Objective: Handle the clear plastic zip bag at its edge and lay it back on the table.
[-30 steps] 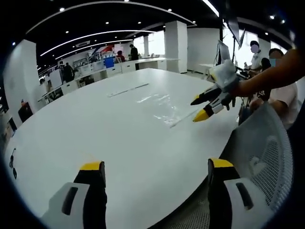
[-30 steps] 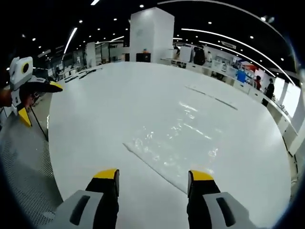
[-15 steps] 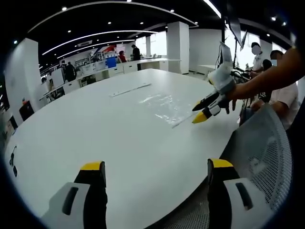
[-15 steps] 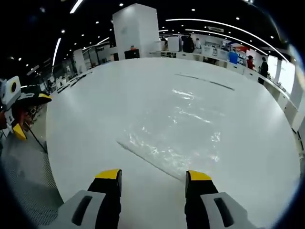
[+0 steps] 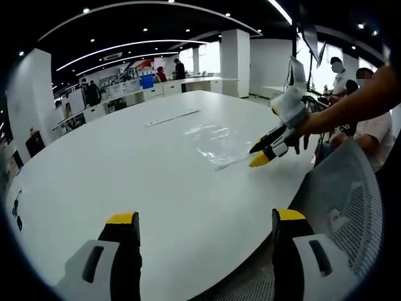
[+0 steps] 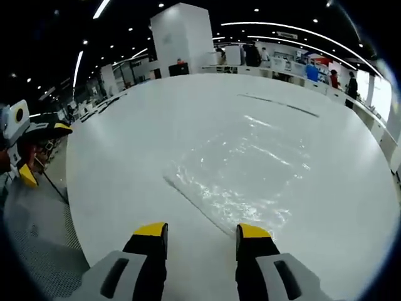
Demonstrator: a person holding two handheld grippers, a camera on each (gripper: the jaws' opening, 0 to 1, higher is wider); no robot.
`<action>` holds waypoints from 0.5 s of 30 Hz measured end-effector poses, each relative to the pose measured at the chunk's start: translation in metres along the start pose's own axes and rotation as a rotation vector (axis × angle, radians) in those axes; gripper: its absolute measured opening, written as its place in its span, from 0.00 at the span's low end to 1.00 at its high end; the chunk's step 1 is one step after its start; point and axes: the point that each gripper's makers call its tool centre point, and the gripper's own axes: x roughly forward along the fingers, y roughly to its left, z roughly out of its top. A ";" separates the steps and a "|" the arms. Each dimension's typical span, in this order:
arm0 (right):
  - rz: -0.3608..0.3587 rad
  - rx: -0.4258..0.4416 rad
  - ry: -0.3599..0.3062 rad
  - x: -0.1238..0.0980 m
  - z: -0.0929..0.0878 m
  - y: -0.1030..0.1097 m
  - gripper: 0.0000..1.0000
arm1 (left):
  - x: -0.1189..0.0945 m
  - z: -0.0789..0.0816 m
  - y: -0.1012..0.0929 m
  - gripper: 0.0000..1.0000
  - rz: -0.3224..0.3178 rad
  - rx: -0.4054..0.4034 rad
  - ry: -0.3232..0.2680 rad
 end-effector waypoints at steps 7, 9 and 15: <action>-0.037 -0.037 -0.012 -0.002 0.015 -0.017 0.40 | 0.002 -0.001 0.001 0.85 -0.003 -0.001 0.003; -0.045 -0.037 -0.009 -0.002 0.015 -0.025 0.38 | 0.002 -0.001 0.000 0.84 -0.004 -0.006 0.003; -0.038 -0.101 0.069 -0.002 0.004 -0.032 0.32 | 0.004 -0.002 -0.001 0.83 -0.008 -0.005 0.003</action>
